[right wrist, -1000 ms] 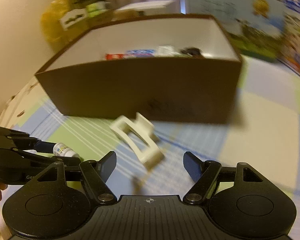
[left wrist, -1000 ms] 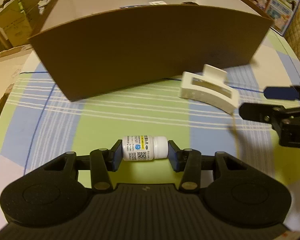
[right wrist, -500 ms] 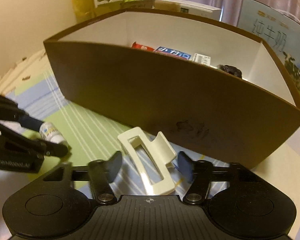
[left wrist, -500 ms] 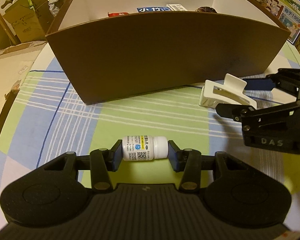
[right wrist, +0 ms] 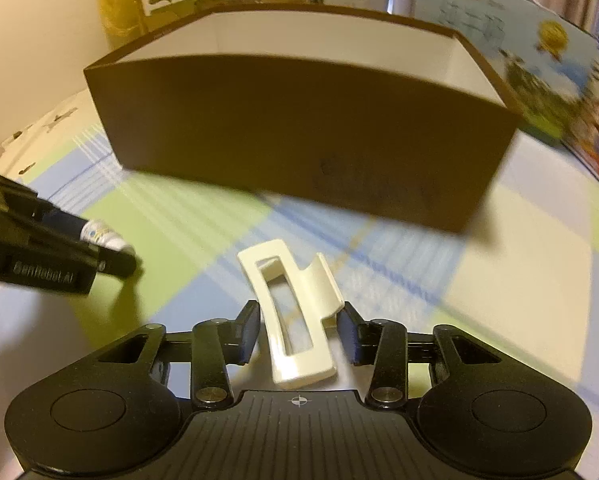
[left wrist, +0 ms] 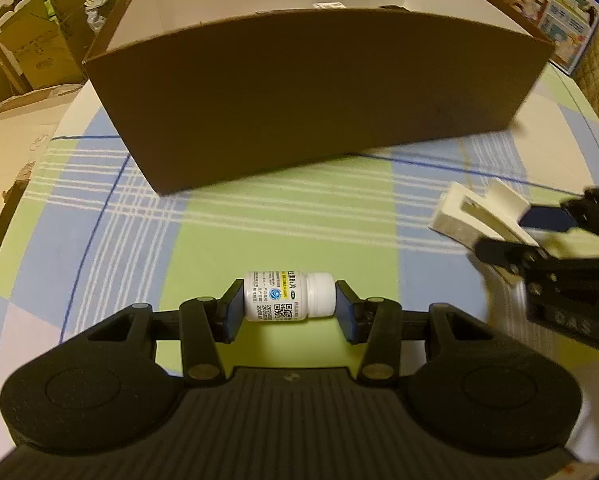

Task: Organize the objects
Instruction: 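Close the left gripper on the white pill bottle while the right gripper grasps the white claw clip, then carry the pill bottle in the left gripper and claw clip in the right over the brown box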

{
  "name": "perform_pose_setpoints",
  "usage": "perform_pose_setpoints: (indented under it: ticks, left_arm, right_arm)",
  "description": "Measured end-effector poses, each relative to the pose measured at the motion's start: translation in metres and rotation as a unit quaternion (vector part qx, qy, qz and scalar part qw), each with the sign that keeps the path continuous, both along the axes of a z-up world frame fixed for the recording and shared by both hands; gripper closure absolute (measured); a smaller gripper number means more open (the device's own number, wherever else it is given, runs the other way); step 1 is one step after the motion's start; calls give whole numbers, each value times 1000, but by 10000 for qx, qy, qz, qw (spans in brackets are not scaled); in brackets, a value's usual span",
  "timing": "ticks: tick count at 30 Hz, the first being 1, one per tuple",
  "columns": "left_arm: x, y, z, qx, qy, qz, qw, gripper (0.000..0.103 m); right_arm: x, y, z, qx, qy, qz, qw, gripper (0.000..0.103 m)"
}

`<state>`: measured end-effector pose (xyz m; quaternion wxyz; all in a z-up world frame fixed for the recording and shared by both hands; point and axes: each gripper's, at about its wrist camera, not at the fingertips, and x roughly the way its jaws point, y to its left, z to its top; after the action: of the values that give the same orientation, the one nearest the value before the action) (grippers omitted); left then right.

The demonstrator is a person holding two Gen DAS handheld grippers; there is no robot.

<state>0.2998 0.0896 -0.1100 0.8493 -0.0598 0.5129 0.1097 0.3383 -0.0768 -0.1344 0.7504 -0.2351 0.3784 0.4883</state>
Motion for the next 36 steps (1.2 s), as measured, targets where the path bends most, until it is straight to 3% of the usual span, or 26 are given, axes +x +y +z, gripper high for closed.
perform_pose_setpoints:
  ticks: [6,10,12,16,21,25,36]
  left_arm:
    - [-16,-11,-1,-40,37,-224,9997,61]
    - [-19,-11,1,-66,35,-211,9997,61]
    - [-18,-11,1,-16,32,-184,9998,61]
    - [-15,-6,2,6,7,-96,10000,61]
    - [-14,-1,5,27,-41,-28,10000,61]
    - [-14,2,8,34,-61,6,10000,61]
    - [-13,4,16,61,-143,-38,9999,61]
  right_arm:
    - [-18,-36,1,-138,262,-122,9995,68]
    - [-20,-37,5,-73,144,-105,9998,55]
    - [-18,-33,8,6,17,-106,9999,53]
    - [-12,-19,13,155,-150,34,9998,53]
    - [-11,-4,5,-39,-347,187,9992,54]
    - [-10,-1,1,-88,-398,243,9989,64]
    - [-8,-7,17,57,-208,161,9996,65]
